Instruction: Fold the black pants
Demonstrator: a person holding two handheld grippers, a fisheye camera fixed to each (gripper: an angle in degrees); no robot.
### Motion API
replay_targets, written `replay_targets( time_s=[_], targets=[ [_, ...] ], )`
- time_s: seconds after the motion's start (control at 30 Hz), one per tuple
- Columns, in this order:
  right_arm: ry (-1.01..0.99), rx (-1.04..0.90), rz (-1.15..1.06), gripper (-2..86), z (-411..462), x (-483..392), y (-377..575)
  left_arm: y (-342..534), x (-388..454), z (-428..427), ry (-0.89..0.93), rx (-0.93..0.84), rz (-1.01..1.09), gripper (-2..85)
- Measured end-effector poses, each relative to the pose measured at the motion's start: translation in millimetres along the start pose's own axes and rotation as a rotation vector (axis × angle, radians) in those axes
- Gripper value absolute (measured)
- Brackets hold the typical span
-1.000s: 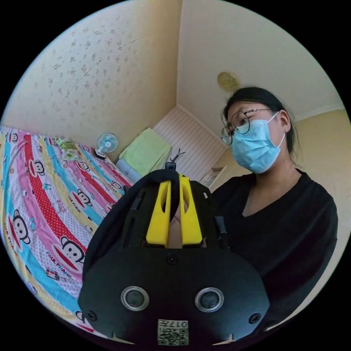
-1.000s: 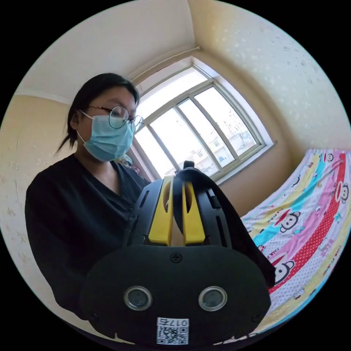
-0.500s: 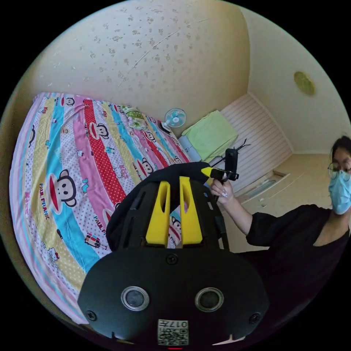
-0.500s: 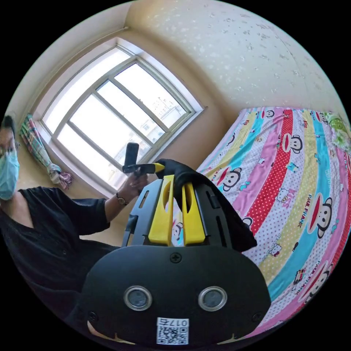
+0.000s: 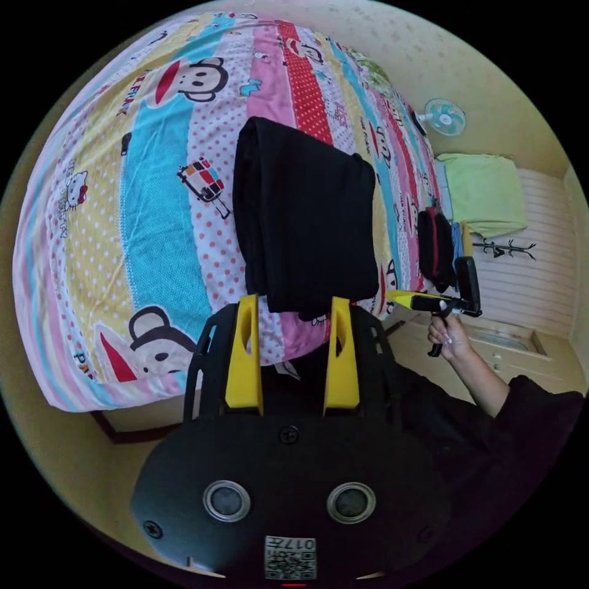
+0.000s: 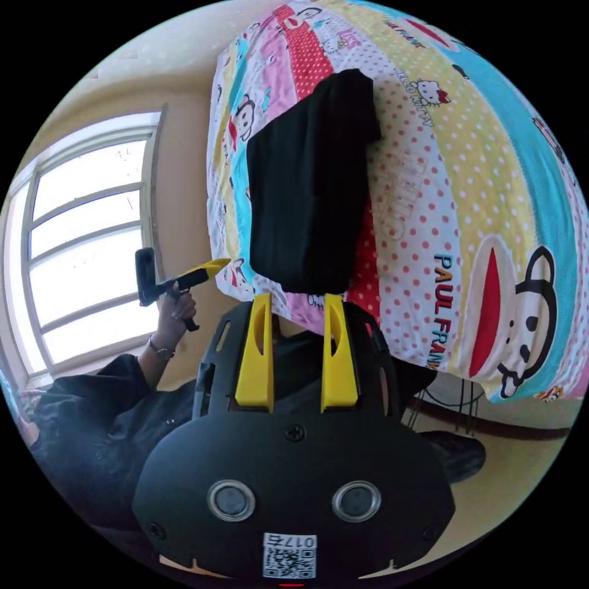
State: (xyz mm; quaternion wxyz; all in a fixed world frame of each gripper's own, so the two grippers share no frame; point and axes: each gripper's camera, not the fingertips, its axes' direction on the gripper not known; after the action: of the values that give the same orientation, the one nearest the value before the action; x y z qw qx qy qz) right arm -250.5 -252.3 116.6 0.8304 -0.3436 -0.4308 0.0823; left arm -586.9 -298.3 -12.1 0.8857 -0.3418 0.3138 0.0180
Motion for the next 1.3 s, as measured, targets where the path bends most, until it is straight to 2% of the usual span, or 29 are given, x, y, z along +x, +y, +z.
replay_targets(
  time_s=[0.07, 0.17, 0.3, 0.33, 0.47, 0.53, 0.67, 0.8, 1.0, 1.07, 1.17, 1.23, 1.3],
  targets=[
    [-0.023, 0.084, 0.026, 15.9, -8.2, 1.7, -37.1, -29.7, -8.8, -6.1, 0.040, 0.034, -0.016, 17.2],
    [-0.013, 0.102, 0.048, 18.1, 6.7, 12.0, -84.6, -74.0, -29.9, 10.2, 0.007, 0.025, -0.063, 18.1],
    [-0.006, 0.017, 0.042, 19.0, 54.8, 34.0, -120.3, -92.1, -58.5, 79.0, 0.063, -0.127, -0.133, 18.9],
    [0.041, 0.041, 0.037, 18.4, 60.1, 35.1, -121.1, -83.6, -56.7, 77.0, 0.044, -0.047, -0.140, 18.5],
    [0.011, 0.133, 0.047, 17.0, 65.8, 21.9, -107.0, -61.6, -49.2, 79.3, 0.133, 0.008, -0.207, 16.1],
    [0.024, 0.057, 0.064, 15.9, 71.1, 13.0, -108.5, -44.5, -48.7, 73.6, 0.176, 0.031, -0.242, 12.3],
    [-0.108, -0.064, 0.032, 10.8, 79.5, -23.3, -109.6, -21.5, -42.9, 56.2, 0.244, -0.016, -0.236, 9.4],
    [-0.128, -0.147, -0.079, 8.9, 100.1, -88.2, -115.9, 7.2, -23.7, -21.7, 0.103, 0.060, -0.139, 8.9],
    [-0.222, -0.260, -0.313, 8.2, 157.2, -210.9, -158.7, 60.3, -41.4, -149.1, -0.057, 0.281, -0.212, 9.1],
    [-0.166, -0.319, -0.384, 9.1, 184.1, -251.1, -175.7, 74.8, -50.8, -169.5, -0.143, 0.288, -0.266, 9.7],
    [-0.004, -0.460, -0.394, 10.2, 210.3, -266.7, -185.8, 98.1, -74.9, -179.1, -0.217, 0.182, -0.455, 10.8],
    [0.085, -0.586, -0.399, 8.9, 216.6, -259.1, -181.9, 119.6, -74.8, -182.4, -0.179, 0.174, -0.557, 10.0],
    [0.158, -0.655, -0.453, 4.9, 205.2, -245.2, -170.1, 129.5, -59.1, -184.6, -0.093, 0.262, -0.604, 9.7]
  ],
)
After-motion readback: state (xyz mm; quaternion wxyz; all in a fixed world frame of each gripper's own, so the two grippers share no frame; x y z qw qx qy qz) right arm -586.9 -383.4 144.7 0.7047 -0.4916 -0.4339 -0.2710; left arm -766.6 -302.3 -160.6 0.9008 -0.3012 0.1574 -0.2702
